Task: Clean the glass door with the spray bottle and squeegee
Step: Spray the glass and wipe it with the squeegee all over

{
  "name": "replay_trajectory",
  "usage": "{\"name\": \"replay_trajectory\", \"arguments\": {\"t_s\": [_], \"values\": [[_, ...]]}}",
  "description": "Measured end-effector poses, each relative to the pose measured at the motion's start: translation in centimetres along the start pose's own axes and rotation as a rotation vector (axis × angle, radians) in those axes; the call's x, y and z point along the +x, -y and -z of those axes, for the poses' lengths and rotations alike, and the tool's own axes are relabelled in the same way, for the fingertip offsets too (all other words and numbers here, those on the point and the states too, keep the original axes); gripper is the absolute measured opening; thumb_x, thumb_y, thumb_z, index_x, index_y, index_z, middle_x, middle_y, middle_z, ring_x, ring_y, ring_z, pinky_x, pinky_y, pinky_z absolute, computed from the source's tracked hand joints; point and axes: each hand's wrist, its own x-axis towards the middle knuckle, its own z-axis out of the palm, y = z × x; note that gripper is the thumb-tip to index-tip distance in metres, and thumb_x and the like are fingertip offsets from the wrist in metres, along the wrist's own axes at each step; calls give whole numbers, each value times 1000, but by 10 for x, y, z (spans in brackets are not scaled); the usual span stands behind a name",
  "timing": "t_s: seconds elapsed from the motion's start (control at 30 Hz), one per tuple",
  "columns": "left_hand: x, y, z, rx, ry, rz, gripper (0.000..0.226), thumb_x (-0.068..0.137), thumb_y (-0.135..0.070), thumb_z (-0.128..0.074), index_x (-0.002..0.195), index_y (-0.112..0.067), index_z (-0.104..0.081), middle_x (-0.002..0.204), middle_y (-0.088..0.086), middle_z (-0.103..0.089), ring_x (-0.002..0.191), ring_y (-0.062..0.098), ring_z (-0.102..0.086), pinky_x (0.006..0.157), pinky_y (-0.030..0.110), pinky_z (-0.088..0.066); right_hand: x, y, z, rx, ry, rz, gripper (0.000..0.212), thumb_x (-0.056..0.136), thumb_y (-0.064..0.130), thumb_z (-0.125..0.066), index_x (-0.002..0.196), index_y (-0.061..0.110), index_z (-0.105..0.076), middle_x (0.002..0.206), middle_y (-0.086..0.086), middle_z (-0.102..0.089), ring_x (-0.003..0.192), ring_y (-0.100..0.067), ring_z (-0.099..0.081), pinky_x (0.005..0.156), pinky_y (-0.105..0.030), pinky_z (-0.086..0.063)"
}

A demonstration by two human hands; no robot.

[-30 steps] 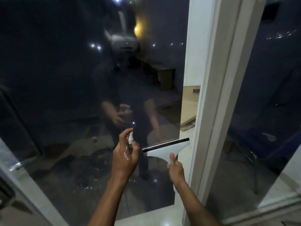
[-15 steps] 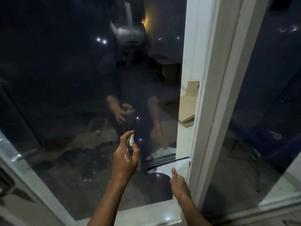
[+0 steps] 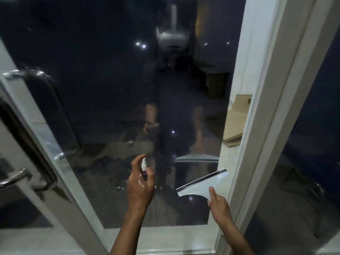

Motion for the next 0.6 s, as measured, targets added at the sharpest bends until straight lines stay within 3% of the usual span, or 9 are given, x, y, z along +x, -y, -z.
{"name": "replay_trajectory", "arguments": {"t_s": [0.2,0.33,0.5,0.6], "values": [[0,37,37,74,-98,106,34,95,-27,-49,128,-30,-43,75,-2,-59,61,10,-56,57,26,-37,-24,-25,-30,-93,38,-48,65,103,55,-33,86,8,-74,86,-13,-73,83,-30,-69,87,-45,-55],[11,59,59,81,-66,117,29,99,-21,-51,125,-29,-43,81,4,-66,67,23,-63,62,32,-43,-41,-23,-54,-125,7,-64,65,101,57,-36,68,11,-69,71,-5,-69,70,-21,-65,71,-36,-49],[21,89,98,22,34,28,37,95,-32,-46,131,-35,-42,71,-5,-57,60,7,-59,53,20,-40,-72,-11,-106,-125,57,-57,65,101,53,-41,70,4,-70,70,-10,-71,74,-28,-68,80,-43,-53],[28,102,112,-24,57,-13,38,93,-40,-42,130,-36,-41,74,-7,-59,61,5,-60,54,18,-42,-88,2,-135,-306,82,61,71,93,68,-35,63,10,-63,65,-1,-67,73,-22,-66,81,-40,-51]]}}
